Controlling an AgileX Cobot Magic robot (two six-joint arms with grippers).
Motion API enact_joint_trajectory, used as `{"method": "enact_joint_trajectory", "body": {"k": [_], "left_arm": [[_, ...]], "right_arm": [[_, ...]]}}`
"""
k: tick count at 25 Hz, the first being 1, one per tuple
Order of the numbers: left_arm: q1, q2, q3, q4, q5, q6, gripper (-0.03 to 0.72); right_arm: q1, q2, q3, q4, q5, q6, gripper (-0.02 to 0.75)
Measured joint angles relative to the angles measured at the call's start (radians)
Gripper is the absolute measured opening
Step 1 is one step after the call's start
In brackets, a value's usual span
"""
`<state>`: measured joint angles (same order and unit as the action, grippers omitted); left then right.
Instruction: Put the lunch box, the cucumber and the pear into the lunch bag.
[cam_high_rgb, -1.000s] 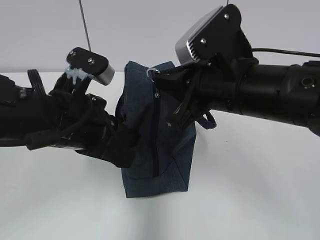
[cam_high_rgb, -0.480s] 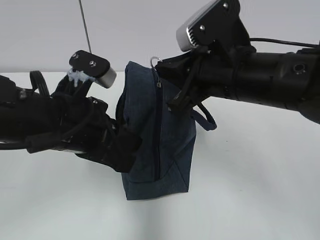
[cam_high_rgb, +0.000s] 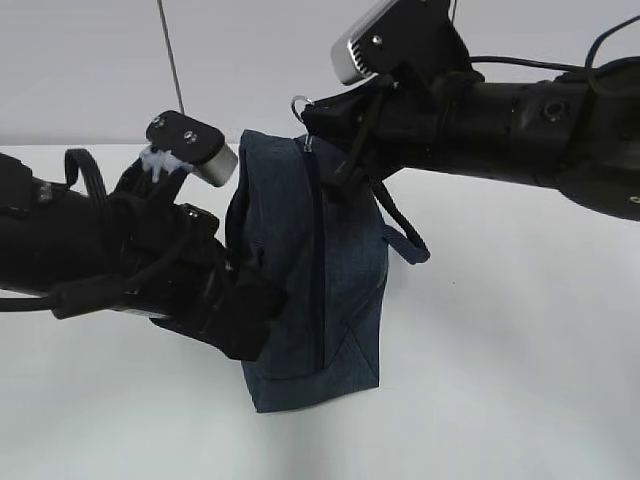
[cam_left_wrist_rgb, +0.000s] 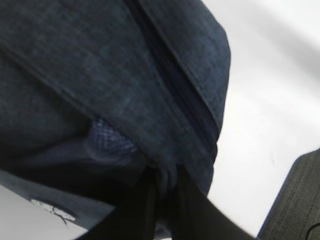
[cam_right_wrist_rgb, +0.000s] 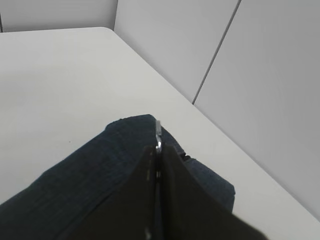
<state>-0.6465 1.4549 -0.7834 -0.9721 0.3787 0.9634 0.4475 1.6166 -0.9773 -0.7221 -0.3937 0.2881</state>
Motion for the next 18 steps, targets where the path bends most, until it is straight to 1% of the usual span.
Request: {"method": "enact_joint_trajectory", "body": {"k": [4, 12, 18], "left_arm": [[0.000, -0.001, 0.000, 0.001, 0.024, 0.000, 0.003], [0.000, -0.029, 0.000, 0.010, 0.074, -0.003, 0.003], [0.000, -0.043, 0.000, 0.039, 0.120, -0.011, 0.003]], "right_arm": [[-0.022, 0.043, -0.045, -0.023, 0.000, 0.007, 0.000], [-0.100, 0.126, -0.135, -0.103, 0.000, 0.054, 0.000], [-0.128, 0.176, -0.171, -0.134, 0.014, 0.068, 0.000]]}}
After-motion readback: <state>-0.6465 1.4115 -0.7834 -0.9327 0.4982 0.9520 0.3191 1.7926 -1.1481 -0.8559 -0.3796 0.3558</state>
